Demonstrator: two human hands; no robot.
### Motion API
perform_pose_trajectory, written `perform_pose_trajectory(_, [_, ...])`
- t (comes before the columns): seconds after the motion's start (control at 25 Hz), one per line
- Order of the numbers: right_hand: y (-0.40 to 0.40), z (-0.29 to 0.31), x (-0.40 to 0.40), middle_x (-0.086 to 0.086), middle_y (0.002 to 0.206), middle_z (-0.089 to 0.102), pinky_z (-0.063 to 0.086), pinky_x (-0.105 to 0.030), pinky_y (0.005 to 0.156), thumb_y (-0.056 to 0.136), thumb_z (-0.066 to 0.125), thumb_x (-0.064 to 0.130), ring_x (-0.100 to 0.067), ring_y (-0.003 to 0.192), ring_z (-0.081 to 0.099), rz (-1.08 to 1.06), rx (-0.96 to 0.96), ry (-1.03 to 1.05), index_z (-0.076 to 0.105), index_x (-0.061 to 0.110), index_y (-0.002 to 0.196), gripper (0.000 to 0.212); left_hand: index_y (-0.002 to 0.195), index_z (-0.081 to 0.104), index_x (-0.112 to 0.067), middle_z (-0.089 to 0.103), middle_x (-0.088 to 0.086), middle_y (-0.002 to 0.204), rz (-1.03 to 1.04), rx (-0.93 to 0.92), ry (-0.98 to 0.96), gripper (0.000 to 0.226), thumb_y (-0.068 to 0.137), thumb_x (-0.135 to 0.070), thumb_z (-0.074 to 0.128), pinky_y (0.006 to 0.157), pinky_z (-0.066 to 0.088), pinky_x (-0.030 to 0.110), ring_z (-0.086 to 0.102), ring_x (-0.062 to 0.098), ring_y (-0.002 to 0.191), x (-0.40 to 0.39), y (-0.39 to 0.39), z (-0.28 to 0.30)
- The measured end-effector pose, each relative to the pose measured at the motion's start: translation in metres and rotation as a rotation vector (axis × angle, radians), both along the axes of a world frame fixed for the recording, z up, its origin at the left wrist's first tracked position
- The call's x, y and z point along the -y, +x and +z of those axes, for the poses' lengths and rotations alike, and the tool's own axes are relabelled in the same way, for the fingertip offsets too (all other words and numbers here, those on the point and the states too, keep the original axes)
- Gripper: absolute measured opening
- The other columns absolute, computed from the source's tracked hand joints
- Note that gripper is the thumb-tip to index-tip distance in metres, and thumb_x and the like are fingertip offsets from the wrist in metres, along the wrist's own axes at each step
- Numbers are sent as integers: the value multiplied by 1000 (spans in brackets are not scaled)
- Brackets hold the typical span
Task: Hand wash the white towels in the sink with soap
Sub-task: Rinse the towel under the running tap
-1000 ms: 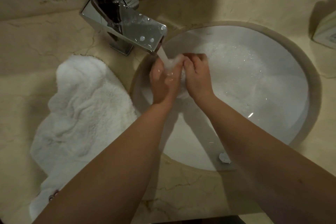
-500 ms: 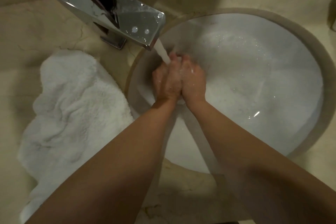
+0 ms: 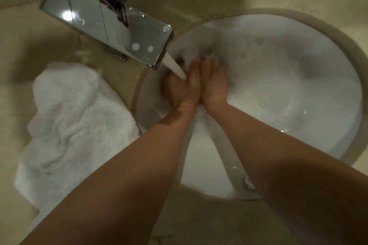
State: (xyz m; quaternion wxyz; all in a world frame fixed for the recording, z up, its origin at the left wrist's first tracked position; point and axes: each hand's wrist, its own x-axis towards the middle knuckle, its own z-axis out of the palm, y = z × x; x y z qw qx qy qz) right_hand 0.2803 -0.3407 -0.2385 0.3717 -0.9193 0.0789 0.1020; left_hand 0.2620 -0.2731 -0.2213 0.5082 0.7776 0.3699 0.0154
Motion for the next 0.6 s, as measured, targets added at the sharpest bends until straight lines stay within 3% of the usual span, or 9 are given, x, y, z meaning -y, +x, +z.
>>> perform_pose_trajectory(0.2, [16,18,1,-16,109,68,31,-27,71,106,31,39,-31,104,62,6,-184,-35,66,8,110,47,82,75,-27,73,-8,79,51,-85,-68,37,84,-58,55,75,50,23,69,10,84,5,9,12])
perform_pose_trajectory(0.32, [11,24,3,-19,95,70,39,-31,68,102,30,42,-36,92,64,-53,-102,3,70,5,96,55,67,70,-29,68,-13,66,54,-42,-199,26,88,-43,64,71,51,23,67,3,73,4,6,19])
perform_pose_trajectory(0.44, [-2,33,10,-15,81,68,36,-31,64,98,39,40,-34,80,62,-141,-50,146,64,11,78,42,85,73,-12,73,-3,77,69,80,-388,18,89,-29,71,71,55,24,70,6,75,1,-9,32])
perform_pose_trajectory(0.52, [-5,42,14,-15,80,67,40,-34,65,100,41,35,-32,78,61,-176,7,212,61,13,76,39,98,72,-7,75,-3,84,89,44,-457,33,90,-39,71,77,56,25,71,7,80,0,-13,45])
perform_pose_trajectory(0.6, [-6,52,17,-16,80,66,43,-39,68,99,39,32,-31,77,61,-197,101,266,63,7,79,41,102,70,-12,73,-7,87,75,-139,-481,52,89,-61,62,80,54,24,69,8,81,-4,-9,60])
